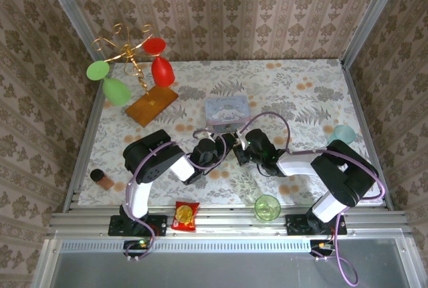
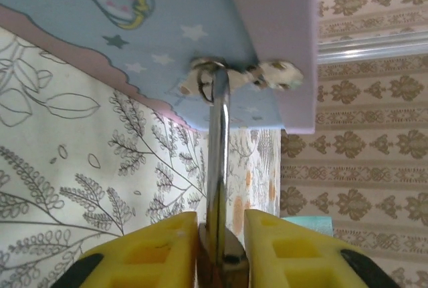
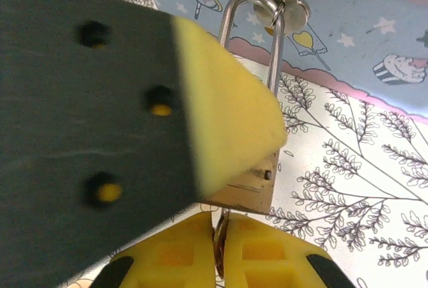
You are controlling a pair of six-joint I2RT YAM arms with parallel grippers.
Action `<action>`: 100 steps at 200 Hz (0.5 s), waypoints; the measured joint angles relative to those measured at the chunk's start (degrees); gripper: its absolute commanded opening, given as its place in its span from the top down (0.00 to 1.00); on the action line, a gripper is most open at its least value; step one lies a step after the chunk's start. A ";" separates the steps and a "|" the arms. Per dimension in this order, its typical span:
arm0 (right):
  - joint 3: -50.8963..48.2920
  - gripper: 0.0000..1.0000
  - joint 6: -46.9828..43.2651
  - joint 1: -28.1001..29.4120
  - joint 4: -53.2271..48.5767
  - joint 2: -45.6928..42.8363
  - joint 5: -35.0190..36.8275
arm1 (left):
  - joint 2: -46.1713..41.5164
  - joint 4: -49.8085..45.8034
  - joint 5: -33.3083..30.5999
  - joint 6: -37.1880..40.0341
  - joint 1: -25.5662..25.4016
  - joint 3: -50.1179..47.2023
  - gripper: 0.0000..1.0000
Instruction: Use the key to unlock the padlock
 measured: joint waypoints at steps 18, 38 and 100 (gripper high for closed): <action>-1.33 0.95 2.86 -2.08 1.86 0.00 -3.65 | -1.07 0.61 0.24 0.55 0.13 -1.25 0.69; -2.73 0.94 5.92 -3.45 4.07 0.04 -6.71 | -1.44 1.09 0.44 1.86 0.83 -2.10 0.70; -5.81 0.93 15.65 -7.43 14.73 3.78 -16.46 | -1.44 -1.55 1.60 7.34 3.10 -2.47 0.76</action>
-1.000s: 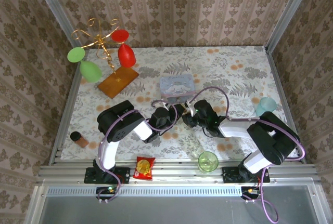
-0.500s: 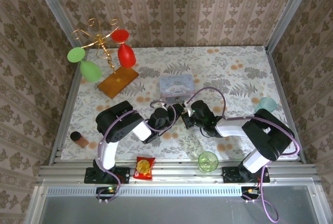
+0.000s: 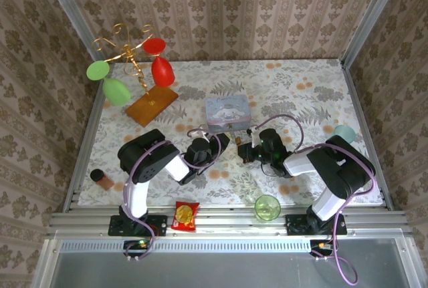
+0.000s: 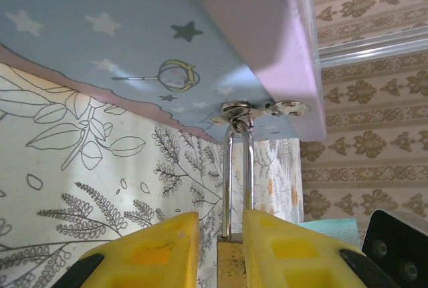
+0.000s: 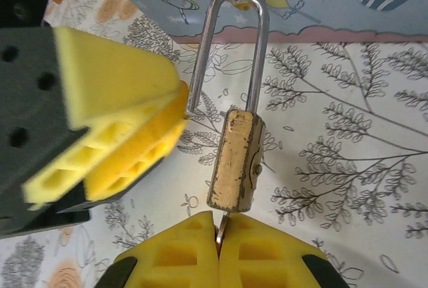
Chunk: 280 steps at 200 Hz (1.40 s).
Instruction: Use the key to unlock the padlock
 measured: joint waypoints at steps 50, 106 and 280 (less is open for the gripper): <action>-0.39 0.93 5.38 -2.01 2.62 1.01 -5.31 | -5.31 -13.92 1.57 11.15 0.35 3.13 0.73; -0.55 0.93 5.64 -2.32 2.29 0.72 -5.99 | -10.75 -25.42 0.26 22.43 -0.04 9.99 0.62; -1.18 0.70 8.15 -4.28 0.15 0.74 -8.96 | -1.42 -25.20 3.39 24.09 2.16 11.87 0.85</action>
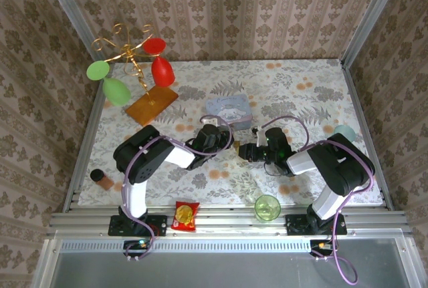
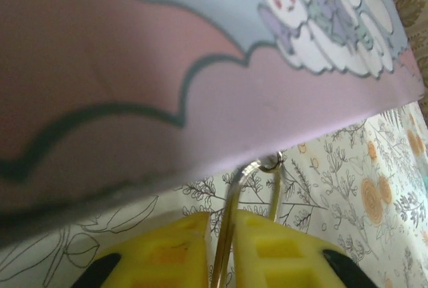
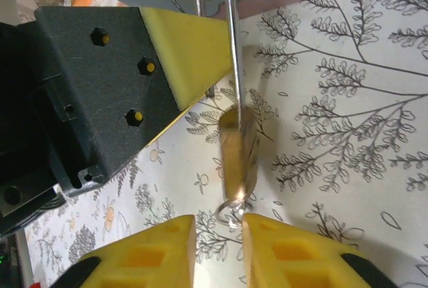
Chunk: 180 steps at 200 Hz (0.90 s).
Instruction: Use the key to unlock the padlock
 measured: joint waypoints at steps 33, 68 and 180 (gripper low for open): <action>0.11 0.61 -0.42 -0.15 -4.07 -2.75 3.48 | 0.31 1.44 0.39 -0.02 0.07 -0.07 0.85; 2.64 0.56 -2.99 -0.24 -10.84 -4.42 7.10 | 0.31 2.05 0.37 -0.07 0.07 -0.39 0.82; 14.08 0.51 -11.23 0.52 -21.92 1.14 10.84 | -3.28 4.52 0.09 -0.90 0.07 -4.26 0.79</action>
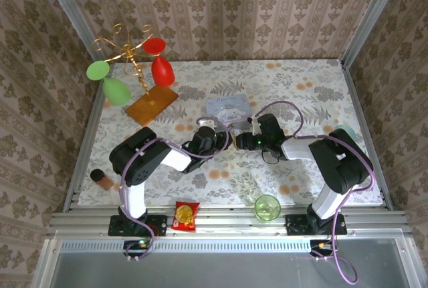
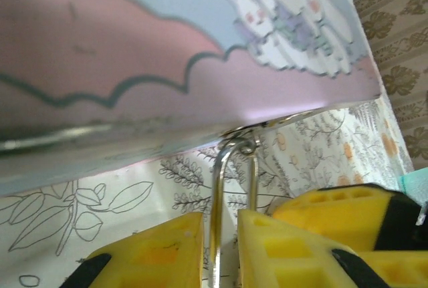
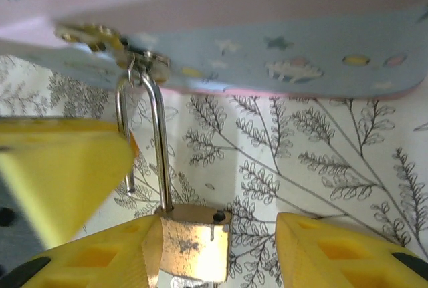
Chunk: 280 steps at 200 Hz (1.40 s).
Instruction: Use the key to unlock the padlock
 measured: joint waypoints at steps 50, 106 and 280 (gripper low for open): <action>1.60 0.50 -0.98 2.62 -3.02 0.04 2.99 | -7.48 -2.23 -1.75 0.35 0.00 -2.67 0.79; 3.91 0.54 -1.18 5.95 -6.45 1.01 8.24 | -13.57 -3.98 -3.50 1.36 0.02 -4.52 0.78; 4.90 0.67 13.35 8.41 -7.50 1.75 16.85 | -6.78 -32.24 -0.94 35.21 4.15 27.06 0.72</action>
